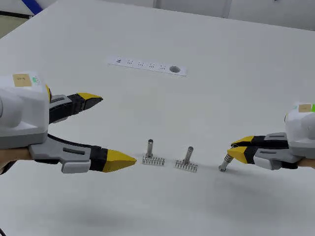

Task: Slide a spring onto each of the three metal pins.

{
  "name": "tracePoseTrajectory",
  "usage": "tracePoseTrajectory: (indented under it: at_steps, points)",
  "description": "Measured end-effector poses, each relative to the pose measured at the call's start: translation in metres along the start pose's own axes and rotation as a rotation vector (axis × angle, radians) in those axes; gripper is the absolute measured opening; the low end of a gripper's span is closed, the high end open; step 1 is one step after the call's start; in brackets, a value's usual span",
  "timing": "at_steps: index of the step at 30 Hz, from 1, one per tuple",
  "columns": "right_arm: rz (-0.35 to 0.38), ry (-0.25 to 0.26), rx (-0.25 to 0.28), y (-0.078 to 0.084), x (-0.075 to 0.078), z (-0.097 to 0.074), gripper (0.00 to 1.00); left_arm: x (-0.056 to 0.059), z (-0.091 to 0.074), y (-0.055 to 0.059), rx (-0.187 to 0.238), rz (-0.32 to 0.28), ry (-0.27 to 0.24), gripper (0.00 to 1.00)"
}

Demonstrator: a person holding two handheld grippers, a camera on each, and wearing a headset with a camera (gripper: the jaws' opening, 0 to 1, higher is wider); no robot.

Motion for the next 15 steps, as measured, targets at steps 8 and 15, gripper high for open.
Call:
tracePoseTrajectory:
  at_steps: [8,15]
  points:
    - [0.000,-0.003,-0.018,0.009,-0.001,0.010,0.11,0.002,-0.001,0.002,-0.016,0.005,0.003,0.97]
    - [-0.003,-0.001,-0.038,0.018,0.000,0.017,0.12,0.001,-0.004,0.002,-0.022,0.004,-0.002,0.96]
Point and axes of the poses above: the centre of the closed fingertips' face, and the gripper's own axes: z roughly forward along the fingers, x roughly to its right, y roughly out of its underside, the point moved 9 cm from there along -z, roughly backward along the fingers, and after that the axes turned 4 degrees about -y, right-handed, at the moved point
